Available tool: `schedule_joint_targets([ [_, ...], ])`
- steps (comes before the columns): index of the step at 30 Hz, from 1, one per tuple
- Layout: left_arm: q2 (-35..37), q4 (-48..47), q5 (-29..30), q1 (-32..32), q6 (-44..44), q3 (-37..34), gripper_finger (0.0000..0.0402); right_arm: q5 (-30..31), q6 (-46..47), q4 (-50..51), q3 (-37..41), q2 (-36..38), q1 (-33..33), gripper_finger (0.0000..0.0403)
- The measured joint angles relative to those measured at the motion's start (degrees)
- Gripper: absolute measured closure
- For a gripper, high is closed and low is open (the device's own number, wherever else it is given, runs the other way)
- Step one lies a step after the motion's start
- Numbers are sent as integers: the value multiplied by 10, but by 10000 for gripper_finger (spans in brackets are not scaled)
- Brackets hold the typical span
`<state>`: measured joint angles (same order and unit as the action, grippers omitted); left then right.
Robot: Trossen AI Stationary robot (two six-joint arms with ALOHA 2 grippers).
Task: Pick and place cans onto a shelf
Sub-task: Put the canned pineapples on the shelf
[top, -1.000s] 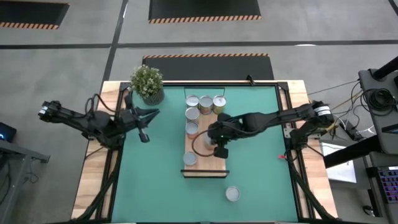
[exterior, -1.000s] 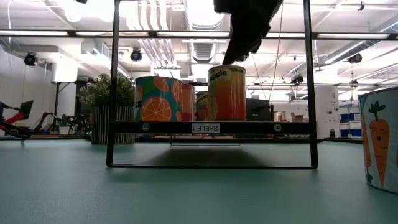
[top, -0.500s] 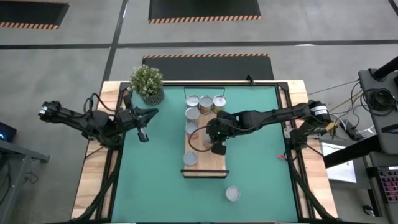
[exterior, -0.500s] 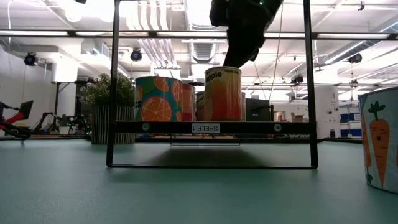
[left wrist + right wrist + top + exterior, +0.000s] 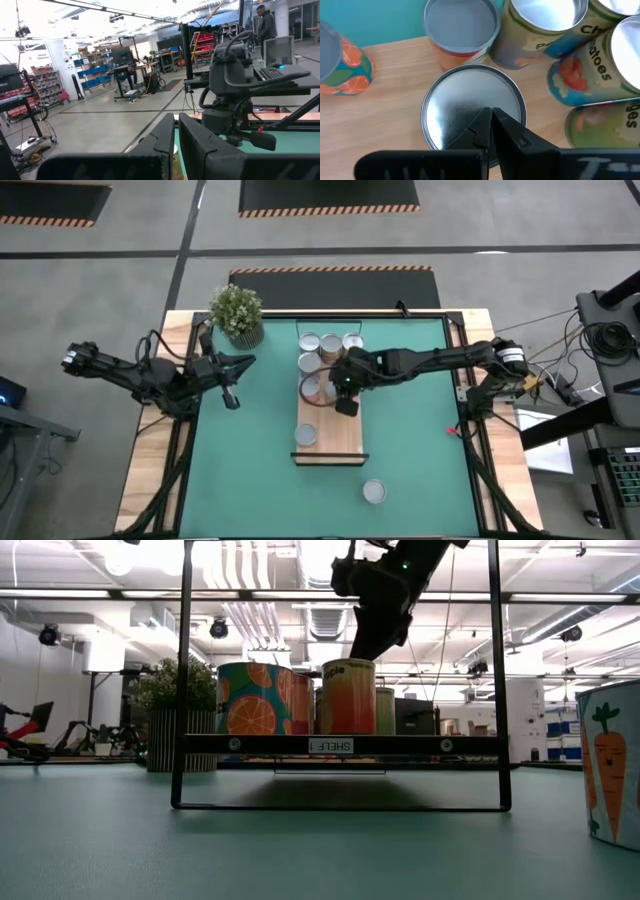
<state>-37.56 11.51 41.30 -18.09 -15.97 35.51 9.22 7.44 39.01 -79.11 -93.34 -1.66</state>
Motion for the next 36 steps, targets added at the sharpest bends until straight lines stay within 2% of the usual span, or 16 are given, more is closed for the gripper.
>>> schedule_joint_targets([
  [22,0,0,1,0,0,0,393,0,-32,-50,2,-3,-63,394],
  [28,0,0,1,0,-1,0,393,25,-32,-51,2,-3,-70,394],
  [36,0,0,2,0,-1,0,393,28,0,-58,2,-3,-70,394],
])
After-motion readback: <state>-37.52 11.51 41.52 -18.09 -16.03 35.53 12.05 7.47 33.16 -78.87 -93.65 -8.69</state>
